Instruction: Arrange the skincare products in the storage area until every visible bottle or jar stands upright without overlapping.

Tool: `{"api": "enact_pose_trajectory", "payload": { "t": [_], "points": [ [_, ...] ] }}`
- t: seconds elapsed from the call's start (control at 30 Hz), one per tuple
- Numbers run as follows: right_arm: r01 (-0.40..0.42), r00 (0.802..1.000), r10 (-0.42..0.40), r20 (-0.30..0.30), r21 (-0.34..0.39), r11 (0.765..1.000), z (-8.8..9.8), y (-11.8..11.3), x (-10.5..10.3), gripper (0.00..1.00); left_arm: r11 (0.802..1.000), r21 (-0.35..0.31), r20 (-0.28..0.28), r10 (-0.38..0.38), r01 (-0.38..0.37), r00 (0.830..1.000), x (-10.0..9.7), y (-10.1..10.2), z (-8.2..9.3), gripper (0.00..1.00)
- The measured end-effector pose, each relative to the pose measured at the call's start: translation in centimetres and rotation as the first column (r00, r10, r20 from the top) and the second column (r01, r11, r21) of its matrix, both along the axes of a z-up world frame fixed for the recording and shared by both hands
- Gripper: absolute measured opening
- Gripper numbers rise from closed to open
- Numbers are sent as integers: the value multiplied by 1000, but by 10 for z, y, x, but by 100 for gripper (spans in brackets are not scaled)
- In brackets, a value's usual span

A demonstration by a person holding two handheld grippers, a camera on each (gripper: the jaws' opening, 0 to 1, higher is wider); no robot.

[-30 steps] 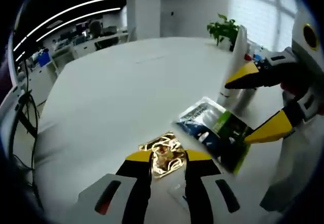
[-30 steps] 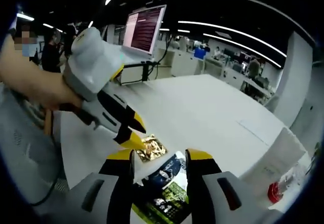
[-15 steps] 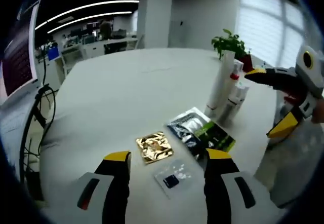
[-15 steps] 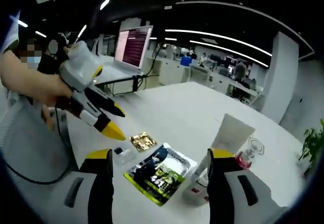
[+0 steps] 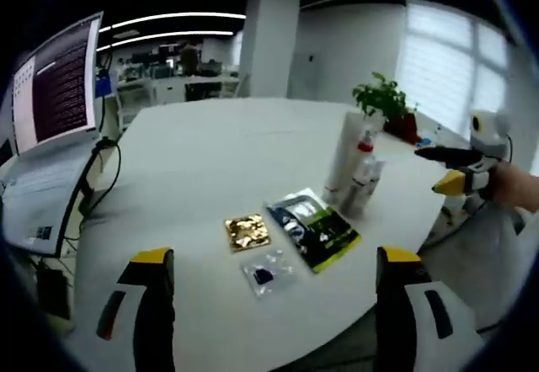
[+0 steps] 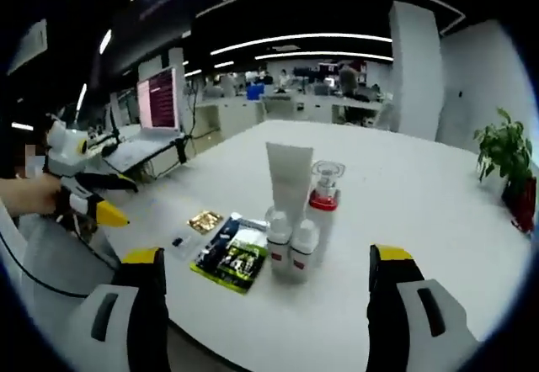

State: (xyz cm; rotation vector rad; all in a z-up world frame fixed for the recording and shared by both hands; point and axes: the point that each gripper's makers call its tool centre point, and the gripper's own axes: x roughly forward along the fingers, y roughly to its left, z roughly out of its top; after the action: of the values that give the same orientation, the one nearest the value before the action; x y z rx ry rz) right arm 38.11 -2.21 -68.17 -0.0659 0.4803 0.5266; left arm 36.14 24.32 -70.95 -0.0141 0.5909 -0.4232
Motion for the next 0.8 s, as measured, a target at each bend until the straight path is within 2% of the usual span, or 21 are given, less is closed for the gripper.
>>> {"api": "enact_pose_trajectory", "payload": {
  "t": [0.17, 0.23, 0.27, 0.33, 0.43, 0.5, 0.6, 0.7, 0.8],
  "points": [
    [23, 1000, -23, 8, -11, 1000, 0, -19, -5, 100, 1000, -19, -8, -7, 7, 1000, -14, -5, 4, 99],
    [29, 999, -28, 23, -11, 1000, 2, -22, -7, 100, 1000, -20, 24, -10, 11, 1000, -13, -6, 10, 99],
    [26, 999, -25, 27, -13, 1000, 2, -22, -8, 100, 1000, -17, 80, -24, 25, 996, -10, -8, 18, 99],
    [18, 999, -18, 34, -11, 1000, 1, -20, -7, 100, 1000, -1, 108, -31, 32, 994, -9, -10, 23, 99],
    [7, 999, -4, 41, -56, 998, -3, -17, -6, 100, 999, -24, 108, -19, 22, 994, -6, -8, 21, 99],
    [-4, 999, 8, 49, -71, 997, -2, -15, -9, 100, 1000, -2, 113, 2, -1, 994, -4, -3, 19, 99],
    [-14, 999, 18, 38, -101, 995, -6, -14, -9, 100, 1000, -14, 109, 20, -18, 994, -3, -1, 19, 99],
    [-21, 999, 25, 36, -98, 995, -7, -13, -10, 100, 999, 37, 114, 3, -7, 993, -3, 0, 16, 99],
    [-24, 999, 27, 27, -106, 994, -9, -13, -11, 100, 1000, 29, 108, -1, -2, 994, -4, -1, 16, 99]
  ]
}}
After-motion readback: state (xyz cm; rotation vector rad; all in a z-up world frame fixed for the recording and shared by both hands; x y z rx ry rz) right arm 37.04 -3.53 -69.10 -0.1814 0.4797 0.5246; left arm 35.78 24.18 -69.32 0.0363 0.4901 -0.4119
